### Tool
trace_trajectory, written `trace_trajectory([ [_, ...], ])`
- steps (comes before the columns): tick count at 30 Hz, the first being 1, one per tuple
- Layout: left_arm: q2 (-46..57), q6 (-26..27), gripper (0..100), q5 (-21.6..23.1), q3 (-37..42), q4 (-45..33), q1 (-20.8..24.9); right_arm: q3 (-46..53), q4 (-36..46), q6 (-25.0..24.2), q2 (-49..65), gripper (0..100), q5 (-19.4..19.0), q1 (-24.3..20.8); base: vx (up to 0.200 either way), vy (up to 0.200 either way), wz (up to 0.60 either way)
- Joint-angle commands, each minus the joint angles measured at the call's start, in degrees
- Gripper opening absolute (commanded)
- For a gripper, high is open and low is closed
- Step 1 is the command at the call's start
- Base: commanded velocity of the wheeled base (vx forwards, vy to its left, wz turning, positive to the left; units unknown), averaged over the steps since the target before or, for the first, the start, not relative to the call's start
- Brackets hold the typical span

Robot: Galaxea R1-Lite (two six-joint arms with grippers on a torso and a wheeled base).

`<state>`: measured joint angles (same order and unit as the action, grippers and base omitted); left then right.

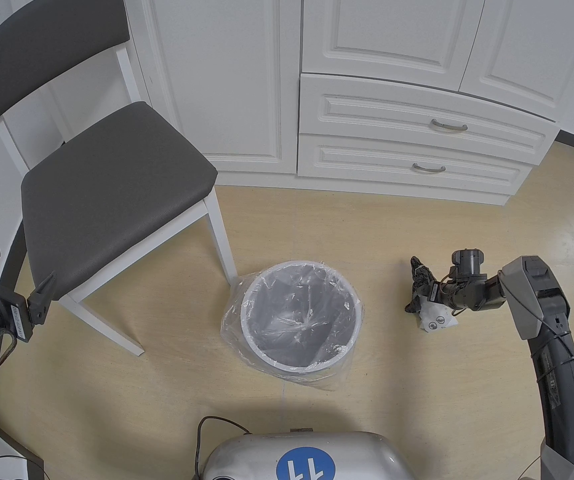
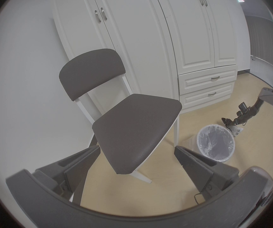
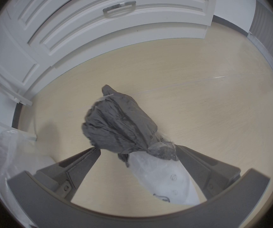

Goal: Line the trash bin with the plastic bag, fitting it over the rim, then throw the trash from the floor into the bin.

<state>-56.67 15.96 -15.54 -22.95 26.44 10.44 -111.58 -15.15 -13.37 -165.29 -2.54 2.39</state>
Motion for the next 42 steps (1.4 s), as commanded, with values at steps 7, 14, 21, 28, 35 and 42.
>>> trace_trajectory([
  [7, -0.2, 0.1, 100, 0.0, 0.4, 0.0, 0.0, -3.0, -7.5, 1.9, -7.9, 100, 3.9, -0.9, 0.000, 0.000, 0.00],
  [14, -0.5, 0.2, 100, 0.0, 0.5, 0.0, 0.0, -3.0, -8.4, 1.7, -8.3, 100, 3.9, -1.9, 0.000, 0.000, 0.00],
  [21, -0.1, 0.3, 100, 0.0, 0.6, 0.0, 0.0, -3.0, -14.9, 0.6, -8.7, 100, 3.6, -2.1, 0.000, 0.000, 0.00],
  [28, -0.1, 0.3, 100, 0.0, 0.7, -0.1, 0.0, -3.0, -14.5, 0.5, -8.8, 100, 3.5, -2.1, 0.000, 0.000, 0.00],
  [35, 0.0, 0.3, 100, 0.1, 0.9, 0.0, 0.1, -3.0, -14.3, 0.5, -8.7, 0, 3.9, -2.1, 0.000, 0.000, 0.00],
  [42, 0.1, 0.3, 100, 0.1, 1.0, 0.0, 0.1, -3.0, -15.2, 0.7, -8.4, 0, 4.0, -2.2, 0.000, 0.000, 0.00],
])
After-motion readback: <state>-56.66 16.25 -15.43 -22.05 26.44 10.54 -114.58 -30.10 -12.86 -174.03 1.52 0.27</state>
